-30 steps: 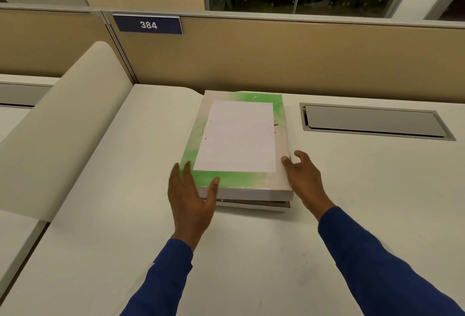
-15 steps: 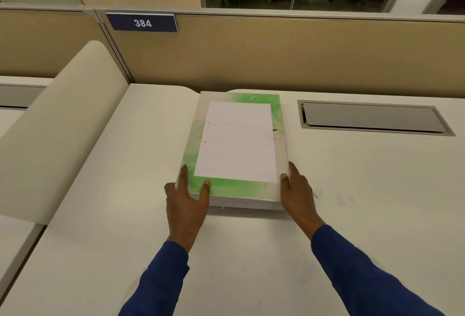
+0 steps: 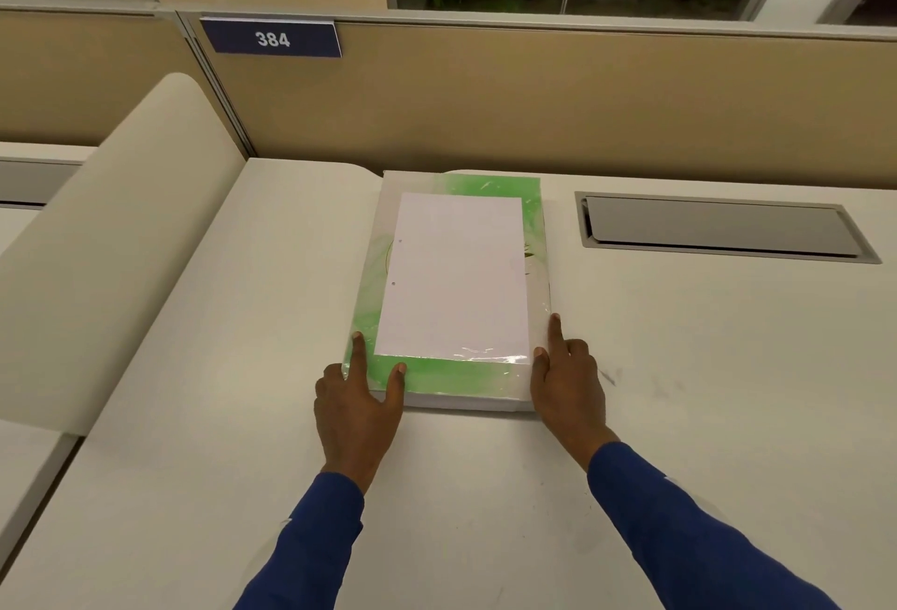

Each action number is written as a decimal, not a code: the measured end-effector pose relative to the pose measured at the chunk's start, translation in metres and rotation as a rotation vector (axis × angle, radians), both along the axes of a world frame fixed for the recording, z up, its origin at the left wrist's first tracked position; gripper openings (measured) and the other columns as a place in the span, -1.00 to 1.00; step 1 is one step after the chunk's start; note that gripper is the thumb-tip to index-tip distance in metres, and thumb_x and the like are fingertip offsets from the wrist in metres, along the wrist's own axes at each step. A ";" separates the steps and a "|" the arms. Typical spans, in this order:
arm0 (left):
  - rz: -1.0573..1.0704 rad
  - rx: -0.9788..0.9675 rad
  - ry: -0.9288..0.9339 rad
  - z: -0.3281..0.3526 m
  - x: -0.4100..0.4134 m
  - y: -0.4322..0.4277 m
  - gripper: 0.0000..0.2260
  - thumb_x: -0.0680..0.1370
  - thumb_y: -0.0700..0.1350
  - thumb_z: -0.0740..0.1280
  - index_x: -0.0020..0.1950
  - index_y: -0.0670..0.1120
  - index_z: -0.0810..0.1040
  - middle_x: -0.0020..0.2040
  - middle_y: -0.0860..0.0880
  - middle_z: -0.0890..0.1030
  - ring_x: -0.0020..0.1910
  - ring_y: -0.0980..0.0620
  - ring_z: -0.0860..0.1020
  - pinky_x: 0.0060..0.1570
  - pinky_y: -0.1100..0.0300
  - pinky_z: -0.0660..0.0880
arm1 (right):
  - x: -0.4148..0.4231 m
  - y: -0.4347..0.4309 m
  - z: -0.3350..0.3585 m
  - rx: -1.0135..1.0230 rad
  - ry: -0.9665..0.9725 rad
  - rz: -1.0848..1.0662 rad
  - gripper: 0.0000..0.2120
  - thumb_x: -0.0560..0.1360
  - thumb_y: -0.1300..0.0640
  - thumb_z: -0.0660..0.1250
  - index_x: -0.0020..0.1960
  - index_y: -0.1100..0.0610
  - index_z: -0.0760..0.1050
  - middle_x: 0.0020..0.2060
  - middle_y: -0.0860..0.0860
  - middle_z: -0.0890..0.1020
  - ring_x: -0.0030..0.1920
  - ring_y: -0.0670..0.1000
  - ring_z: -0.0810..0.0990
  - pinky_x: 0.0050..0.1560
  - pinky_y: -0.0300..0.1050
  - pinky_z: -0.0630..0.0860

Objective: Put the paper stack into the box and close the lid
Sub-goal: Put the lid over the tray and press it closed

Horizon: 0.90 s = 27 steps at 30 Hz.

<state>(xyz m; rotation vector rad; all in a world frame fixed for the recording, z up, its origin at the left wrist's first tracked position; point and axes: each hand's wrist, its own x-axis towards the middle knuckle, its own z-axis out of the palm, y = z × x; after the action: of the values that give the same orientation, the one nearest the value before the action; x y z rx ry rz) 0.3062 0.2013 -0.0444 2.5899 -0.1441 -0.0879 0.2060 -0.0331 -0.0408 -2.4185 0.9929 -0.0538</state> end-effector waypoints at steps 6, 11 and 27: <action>-0.120 0.067 -0.013 0.004 0.037 -0.014 -0.19 0.57 0.35 0.23 0.68 -0.02 0.07 0.66 -0.25 0.07 0.52 -0.31 0.28 0.38 -0.21 0.39 | 0.023 -0.011 0.006 -0.025 -0.038 0.068 -0.29 0.66 -0.14 0.13 0.66 0.07 -0.12 0.61 0.12 0.15 0.50 0.23 0.28 0.40 0.17 0.39; -0.316 0.232 0.014 0.009 0.083 -0.034 -0.18 0.60 0.39 0.07 0.69 -0.07 -0.03 0.70 -0.08 -0.17 0.62 -0.23 0.12 0.51 -0.18 0.25 | 0.053 -0.030 0.009 -0.111 0.042 0.195 -0.28 0.65 -0.21 0.09 0.64 0.16 -0.03 0.66 0.06 -0.05 0.57 0.18 0.17 0.44 0.16 0.35; -0.343 0.271 0.002 -0.004 0.117 -0.046 -0.09 0.55 0.47 0.04 0.69 -0.08 -0.10 0.70 -0.09 -0.16 0.50 -0.21 0.32 0.40 -0.14 0.39 | 0.077 -0.033 0.006 -0.130 0.097 0.186 -0.27 0.65 -0.22 0.07 0.64 0.17 -0.05 0.66 0.06 -0.10 0.36 0.23 0.41 0.19 0.07 0.49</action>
<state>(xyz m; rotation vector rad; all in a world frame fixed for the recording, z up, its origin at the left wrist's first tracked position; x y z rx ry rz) 0.4236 0.1556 -0.0483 2.8061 -0.6135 -0.2503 0.2832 -0.0657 -0.0351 -2.6442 0.8234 0.0671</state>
